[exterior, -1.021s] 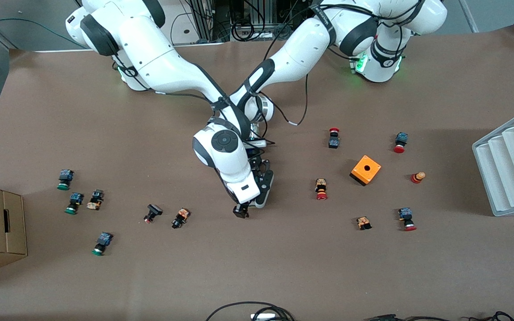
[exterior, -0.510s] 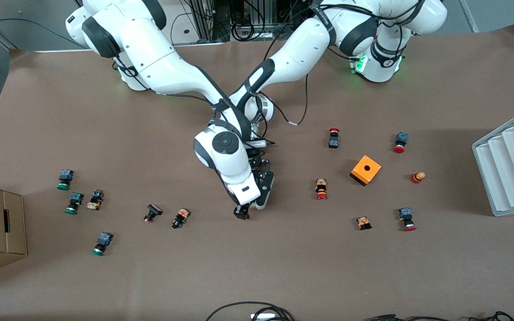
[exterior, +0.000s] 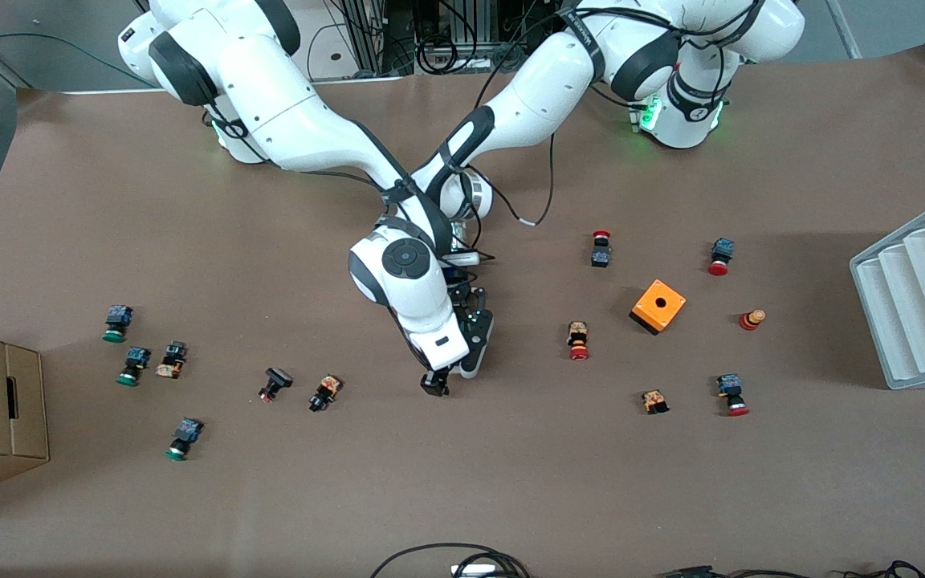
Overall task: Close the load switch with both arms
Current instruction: 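Keep pushing the white slider to the switch end with the right gripper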
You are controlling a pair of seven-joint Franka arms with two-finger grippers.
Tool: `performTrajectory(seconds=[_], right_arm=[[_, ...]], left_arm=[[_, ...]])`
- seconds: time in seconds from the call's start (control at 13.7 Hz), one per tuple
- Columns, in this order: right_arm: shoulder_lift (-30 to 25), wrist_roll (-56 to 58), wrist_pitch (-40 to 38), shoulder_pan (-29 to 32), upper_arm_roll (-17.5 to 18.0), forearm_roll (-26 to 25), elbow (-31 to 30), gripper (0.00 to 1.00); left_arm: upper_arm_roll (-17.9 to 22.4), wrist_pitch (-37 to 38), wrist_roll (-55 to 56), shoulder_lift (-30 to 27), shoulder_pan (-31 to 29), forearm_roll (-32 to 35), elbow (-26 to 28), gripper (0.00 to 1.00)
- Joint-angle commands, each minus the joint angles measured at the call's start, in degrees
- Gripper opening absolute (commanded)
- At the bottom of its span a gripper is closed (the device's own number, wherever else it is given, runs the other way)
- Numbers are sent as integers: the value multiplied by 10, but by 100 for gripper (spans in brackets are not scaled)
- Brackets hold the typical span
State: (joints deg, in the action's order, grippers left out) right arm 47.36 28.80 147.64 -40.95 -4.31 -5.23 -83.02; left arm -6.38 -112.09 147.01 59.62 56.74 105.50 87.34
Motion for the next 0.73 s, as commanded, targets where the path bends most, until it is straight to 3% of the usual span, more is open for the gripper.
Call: performTrajectory(seconds=[0.0, 0.29, 0.36, 0.44, 0.66], right_arm=[[25, -2, 12, 2, -3, 3, 25, 66], [25, -1, 12, 2, -3, 3, 25, 66], [23, -4, 12, 2, -2, 4, 24, 74], [19, -15, 12, 2, -2, 8, 24, 100], [1, -33, 5, 0, -2, 34, 23, 100]], left_arm=[[3, 7, 10, -2, 5, 8, 3, 62], [3, 7, 10, -2, 5, 8, 3, 62], [3, 7, 10, -2, 5, 8, 3, 62], [3, 7, 11, -2, 5, 8, 3, 62], [3, 7, 10, -2, 5, 8, 3, 62]])
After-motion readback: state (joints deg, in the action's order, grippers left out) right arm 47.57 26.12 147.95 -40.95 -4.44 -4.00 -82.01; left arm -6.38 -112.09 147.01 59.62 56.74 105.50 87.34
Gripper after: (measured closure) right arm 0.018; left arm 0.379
